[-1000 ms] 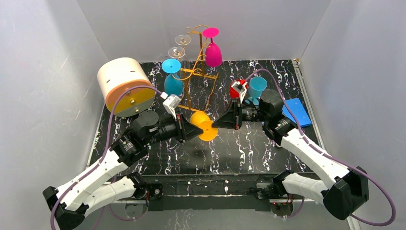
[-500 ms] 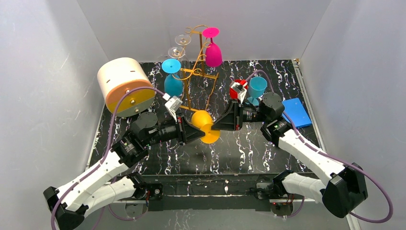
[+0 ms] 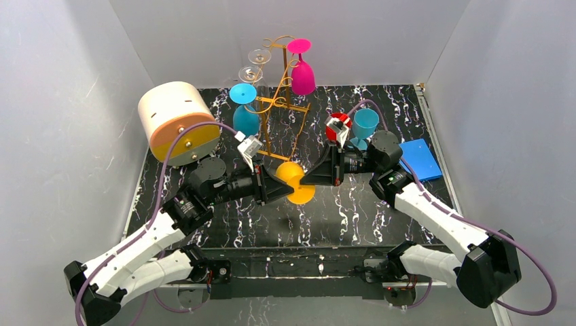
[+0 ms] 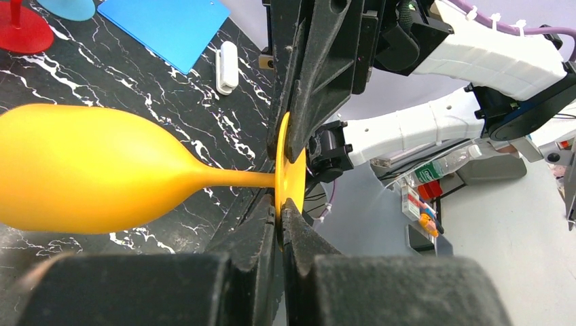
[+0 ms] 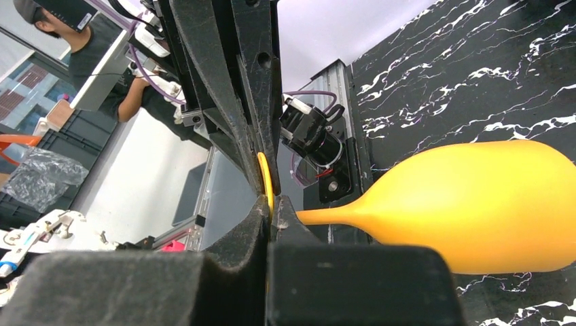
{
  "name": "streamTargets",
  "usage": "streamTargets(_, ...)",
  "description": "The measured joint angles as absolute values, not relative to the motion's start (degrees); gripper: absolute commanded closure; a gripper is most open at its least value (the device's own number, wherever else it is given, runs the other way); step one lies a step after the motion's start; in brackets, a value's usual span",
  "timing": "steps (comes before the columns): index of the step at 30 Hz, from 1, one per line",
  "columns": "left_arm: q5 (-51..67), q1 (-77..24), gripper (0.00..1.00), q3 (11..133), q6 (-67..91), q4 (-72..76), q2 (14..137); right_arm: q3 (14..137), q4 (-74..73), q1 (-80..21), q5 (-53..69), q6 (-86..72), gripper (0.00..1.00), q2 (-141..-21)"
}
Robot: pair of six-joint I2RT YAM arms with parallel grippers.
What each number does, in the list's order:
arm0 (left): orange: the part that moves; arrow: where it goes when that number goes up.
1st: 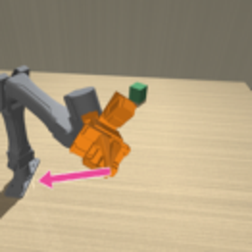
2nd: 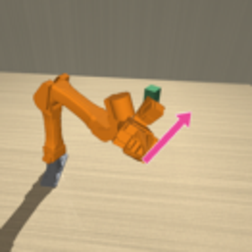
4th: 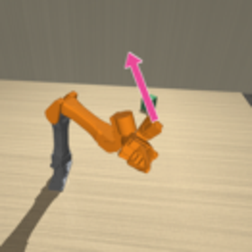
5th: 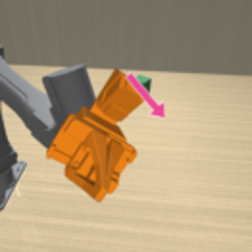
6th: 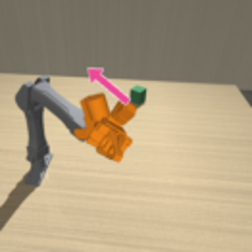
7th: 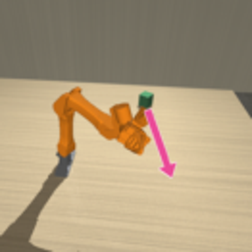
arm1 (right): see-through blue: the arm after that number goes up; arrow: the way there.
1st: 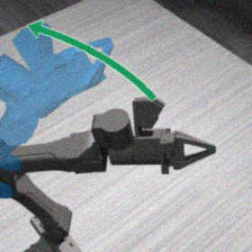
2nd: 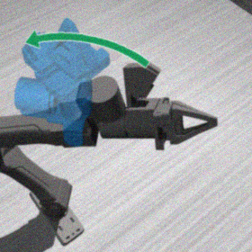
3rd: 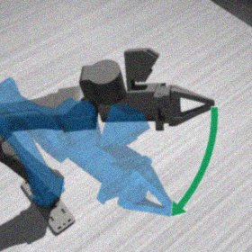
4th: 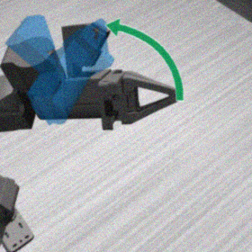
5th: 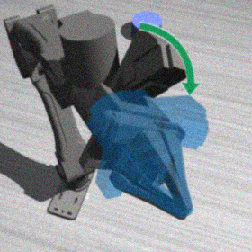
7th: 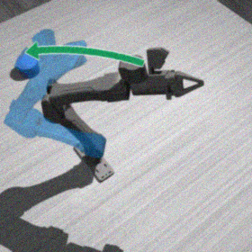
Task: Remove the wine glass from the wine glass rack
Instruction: Place the wine glass at the center of the board.
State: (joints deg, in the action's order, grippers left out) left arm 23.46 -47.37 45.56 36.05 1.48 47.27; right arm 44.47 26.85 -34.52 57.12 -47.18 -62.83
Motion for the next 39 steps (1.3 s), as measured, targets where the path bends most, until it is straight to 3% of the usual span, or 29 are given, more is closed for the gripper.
streamTargets(6, 23.3, -47.4, 0.59, 45.6, 35.6, 1.7, 47.3, 44.5, 26.5, -34.6, 54.9, -46.3, 0.99, -62.3)
streamTargets(11, 23.5, -47.4, 0.49, 45.8, 35.5, -0.2, 48.7, 44.3, 26.5, -34.6, 50.9, -46.2, 0.99, -60.2)
streamTargets(24, 24.9, -47.4, 0.5, 43.1, 43.5, 8.1, 51.7, 40.6, 27.4, -34.6, 42.7, -44.8, 0.99, -54.7)
streamTargets(32, 24.5, -47.4, 0.61, 39.5, 49.7, 17.0, 52.0, 39.5, 27.8, -34.6, 41.9, -44.8, 0.99, -54.5)
streamTargets(39, 23.2, -47.4, 0.78, 39.0, 51.4, 20.7, 52.0, 38.8, 29.8, -34.7, 41.9, -45.0, 0.99, -54.5)
